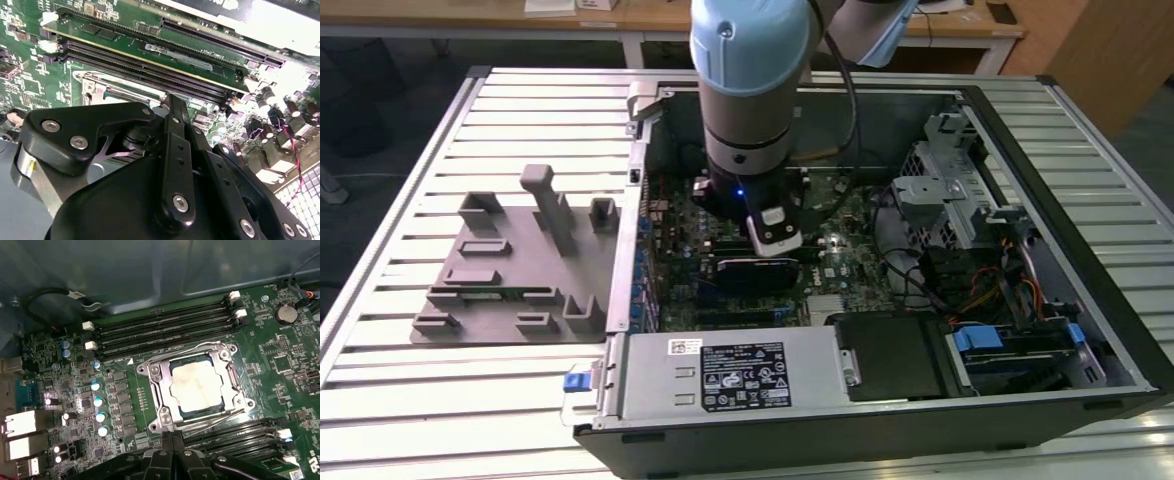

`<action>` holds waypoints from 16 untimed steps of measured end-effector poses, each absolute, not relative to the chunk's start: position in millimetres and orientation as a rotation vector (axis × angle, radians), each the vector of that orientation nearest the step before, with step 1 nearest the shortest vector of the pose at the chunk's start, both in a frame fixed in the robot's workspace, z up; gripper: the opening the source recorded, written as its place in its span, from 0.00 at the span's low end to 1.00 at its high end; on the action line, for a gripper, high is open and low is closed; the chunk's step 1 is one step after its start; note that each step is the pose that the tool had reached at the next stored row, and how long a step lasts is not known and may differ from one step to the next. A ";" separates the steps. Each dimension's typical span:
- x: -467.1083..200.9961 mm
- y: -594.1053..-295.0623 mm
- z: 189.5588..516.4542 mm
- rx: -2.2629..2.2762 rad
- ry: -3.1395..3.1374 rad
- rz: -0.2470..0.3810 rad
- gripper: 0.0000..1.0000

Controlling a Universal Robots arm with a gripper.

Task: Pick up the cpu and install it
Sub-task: 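Install the second cpu locking lever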

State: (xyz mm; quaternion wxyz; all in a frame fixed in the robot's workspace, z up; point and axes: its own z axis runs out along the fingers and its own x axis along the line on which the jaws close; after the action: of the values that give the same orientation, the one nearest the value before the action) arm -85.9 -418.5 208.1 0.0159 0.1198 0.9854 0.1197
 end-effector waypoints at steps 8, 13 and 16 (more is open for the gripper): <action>-87.2 -418.7 198.2 0.373 3.063 0.408 0.11; -88.8 -419.9 194.6 0.374 3.063 0.415 0.11; -91.3 -420.0 192.8 0.374 3.062 0.434 0.11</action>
State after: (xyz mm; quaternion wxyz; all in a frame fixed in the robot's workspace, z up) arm -91.3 -420.0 192.8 0.0134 0.1201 0.9828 0.1395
